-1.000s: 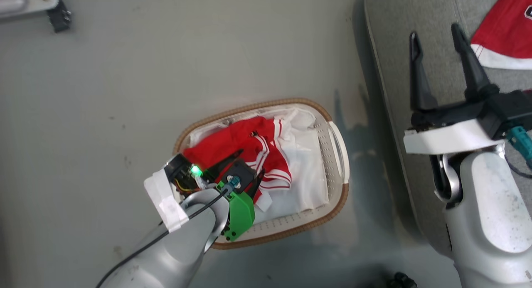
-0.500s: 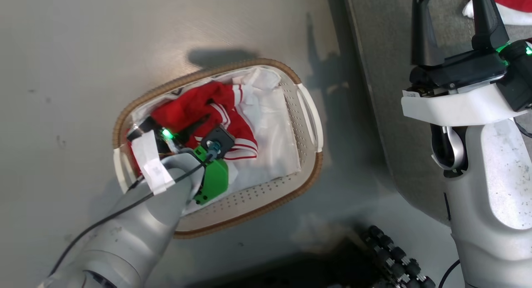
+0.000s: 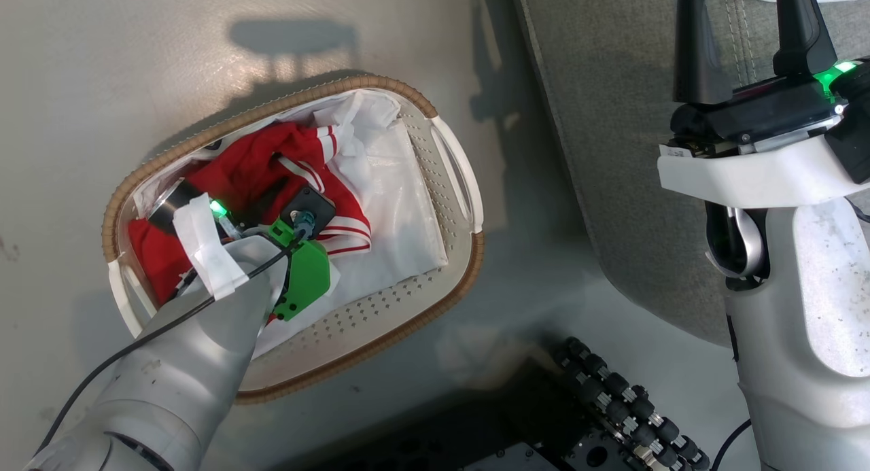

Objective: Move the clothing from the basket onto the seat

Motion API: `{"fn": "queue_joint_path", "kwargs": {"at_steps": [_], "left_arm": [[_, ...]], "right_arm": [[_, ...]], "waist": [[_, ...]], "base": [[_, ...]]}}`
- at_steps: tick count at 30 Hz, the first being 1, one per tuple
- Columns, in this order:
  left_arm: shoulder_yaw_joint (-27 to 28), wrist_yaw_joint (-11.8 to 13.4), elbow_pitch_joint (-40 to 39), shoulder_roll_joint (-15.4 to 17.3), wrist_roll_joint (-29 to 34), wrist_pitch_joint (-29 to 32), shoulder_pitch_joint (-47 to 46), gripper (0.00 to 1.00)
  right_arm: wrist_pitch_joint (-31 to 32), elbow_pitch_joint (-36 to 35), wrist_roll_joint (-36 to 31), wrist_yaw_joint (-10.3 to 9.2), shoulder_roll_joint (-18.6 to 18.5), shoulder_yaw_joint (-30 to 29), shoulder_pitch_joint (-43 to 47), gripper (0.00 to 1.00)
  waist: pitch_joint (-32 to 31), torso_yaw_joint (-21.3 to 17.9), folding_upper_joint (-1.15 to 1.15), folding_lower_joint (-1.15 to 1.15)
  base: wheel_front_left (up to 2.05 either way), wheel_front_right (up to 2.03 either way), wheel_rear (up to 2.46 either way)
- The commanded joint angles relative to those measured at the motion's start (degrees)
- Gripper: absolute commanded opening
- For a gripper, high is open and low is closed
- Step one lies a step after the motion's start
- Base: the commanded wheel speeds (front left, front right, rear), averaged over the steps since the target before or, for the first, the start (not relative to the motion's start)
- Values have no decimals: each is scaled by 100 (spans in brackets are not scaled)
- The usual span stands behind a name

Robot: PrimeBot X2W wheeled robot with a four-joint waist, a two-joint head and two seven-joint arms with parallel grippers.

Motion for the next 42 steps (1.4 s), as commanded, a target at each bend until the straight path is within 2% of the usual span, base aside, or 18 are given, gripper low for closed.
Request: {"fn": "queue_joint_path", "kwargs": {"at_steps": [1,10,16,29,37,42], "left_arm": [[-8,-6,35,47,-44,22,70,0],[133,-141,-20,-23,-329,-281,304,0],[162,-279,-502,59,-412,-420,505,0],[346,-395,-3160,888,-192,-415,1450,0],[368,-503,-4227,1419,-192,-416,1663,0],[404,-528,-4700,1596,-328,-378,1374,0]], "right_arm": [[-28,-18,45,-8,-11,-12,47,100],[-28,210,-163,-8,-14,-2,124,100],[-28,485,-374,-8,-14,-84,358,100],[-28,1076,-771,-8,-17,-208,1286,100],[-28,1400,-835,-8,-17,-230,1939,100],[-28,1566,-847,-8,-17,-139,2279,100]], "waist": [[1,-9,62,-1],[-386,171,62,-1],[-924,424,62,-1],[-2603,1098,62,-1],[-3752,1337,62,-1],[-4306,1377,62,-1]], "base": [[0,0,0],[0,0,0],[0,0,0],[0,0,0],[0,0,0],[0,0,0]]}}
